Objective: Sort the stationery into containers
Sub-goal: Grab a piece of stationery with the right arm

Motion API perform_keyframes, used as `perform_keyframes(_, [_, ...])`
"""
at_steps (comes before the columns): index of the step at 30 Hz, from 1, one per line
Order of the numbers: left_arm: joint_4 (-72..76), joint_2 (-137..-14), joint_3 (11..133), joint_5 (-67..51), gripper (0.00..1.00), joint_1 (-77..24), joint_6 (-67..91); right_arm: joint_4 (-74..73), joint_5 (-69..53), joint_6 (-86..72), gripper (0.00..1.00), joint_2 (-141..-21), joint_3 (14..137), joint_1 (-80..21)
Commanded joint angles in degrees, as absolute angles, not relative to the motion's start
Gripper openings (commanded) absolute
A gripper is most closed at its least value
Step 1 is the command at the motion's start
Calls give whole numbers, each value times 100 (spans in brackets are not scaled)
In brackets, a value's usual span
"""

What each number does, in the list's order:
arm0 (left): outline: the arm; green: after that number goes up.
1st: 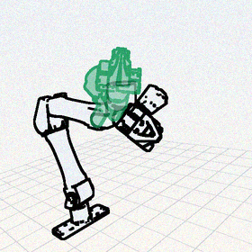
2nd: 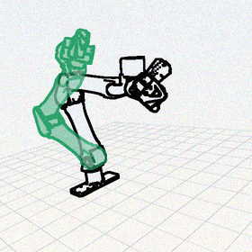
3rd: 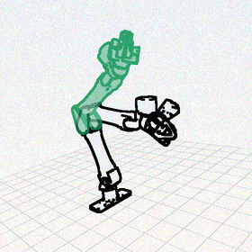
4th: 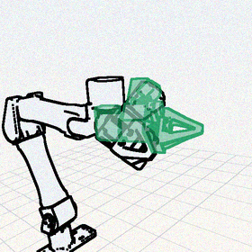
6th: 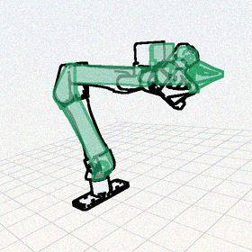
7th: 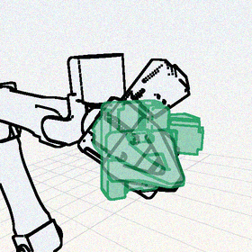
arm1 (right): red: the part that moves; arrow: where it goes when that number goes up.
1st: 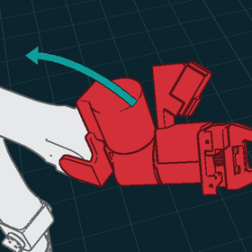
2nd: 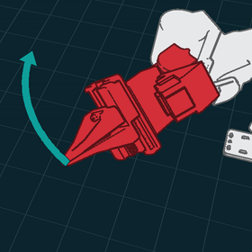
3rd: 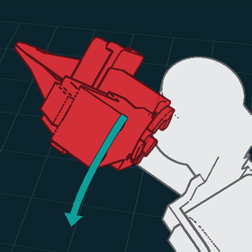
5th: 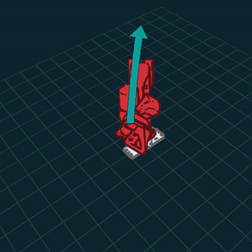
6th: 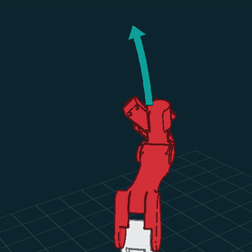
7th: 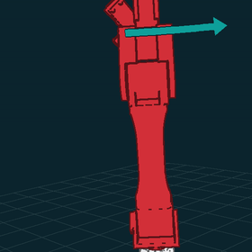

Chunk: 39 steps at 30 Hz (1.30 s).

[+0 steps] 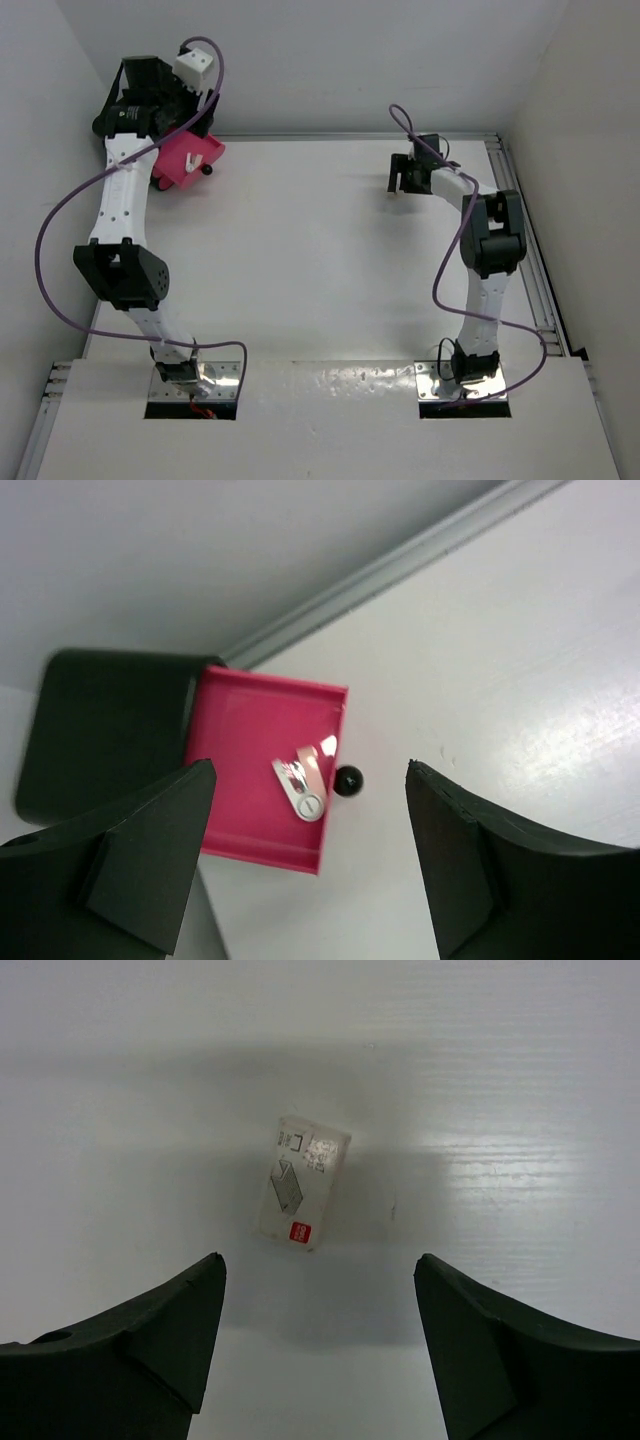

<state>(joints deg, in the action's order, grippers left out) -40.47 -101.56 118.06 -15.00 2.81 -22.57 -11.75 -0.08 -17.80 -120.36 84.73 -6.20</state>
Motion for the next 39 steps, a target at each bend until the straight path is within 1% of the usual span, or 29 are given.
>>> perform_keyframes(1, [-3999,-9923,11435,-1441,83,351,-1969,-826,474,-1925,75,-12286,8850,-782])
perform_keyframes(8, [-3999,-9800,11180,-1450,83,360,-1925,-703,632,-1899,70,-12621,9044,-940])
perform_keyframes(11, [-4017,-9774,11110,-1459,83,369,-1942,-607,817,-1898,64,-12682,9096,-967])
perform_keyframes(12, [-4025,-9773,11092,-1459,83,369,-1934,-624,930,-1890,60,-12726,9131,-975])
perform_keyframes(15, [-4034,-9756,11048,-1485,83,369,-1925,-659,975,-1863,53,-12753,9202,-976])
perform_keyframes(16, [-4034,-9756,11039,-1503,83,360,-1916,-677,967,-1855,48,-12762,9202,-967])
perform_keyframes(18, [-4052,-9730,11013,-1512,83,378,-1916,-738,915,-1819,44,-12770,9229,-984])
perform_keyframes(19, [-4052,-9738,11013,-1520,83,378,-1925,-747,879,-1802,40,-12753,9211,-976])
perform_keyframes(21, [-4034,-9738,10969,-1564,83,421,-1907,-791,765,-1811,37,-12674,9150,-967])
perform_keyframes(23, [-4008,-9738,10934,-1652,82,509,-1828,-817,668,-1810,30,-12612,9070,-975])
perform_keyframes(24, [-3982,-9738,10916,-1748,82,545,-1767,-843,642,-1793,23,-12578,9053,-967])
perform_keyframes(27, [-3964,-9747,10907,-1854,82,633,-1749,-888,668,-1749,15,-12551,9018,-976])
perform_keyframes(28, [-3955,-9730,10907,-1881,82,642,-1749,-922,694,-1732,10,-12533,8983,-967])
perform_keyframes(29, [-3938,-9729,10881,-1890,82,642,-1749,-958,729,-1714,10,-12490,8974,-967])
perform_keyframes(30, [-3929,-9721,10863,-1933,82,650,-1758,-1002,756,-1705,13,-12489,8965,-975])
perform_keyframes(31, [-3920,-9686,10837,-1942,82,659,-1767,-1080,765,-1705,26,-12472,8939,-976])
perform_keyframes(33, [-3894,-9607,10723,-1977,82,659,-1767,-1134,765,-1705,38,-12437,8904,-967])
perform_keyframes(34, [-3876,-9598,10636,-1986,82,659,-1767,-1186,730,-1714,42,-12428,8886,-984])
perform_keyframes(37, [-3858,-9492,10547,-1995,82,659,-1793,-1256,703,-1749,42,-12436,8886,-976])
perform_keyframes(39, [-3841,-9422,10468,-1995,82,677,-1802,-1274,703,-1749,44,-12437,8921,-975])
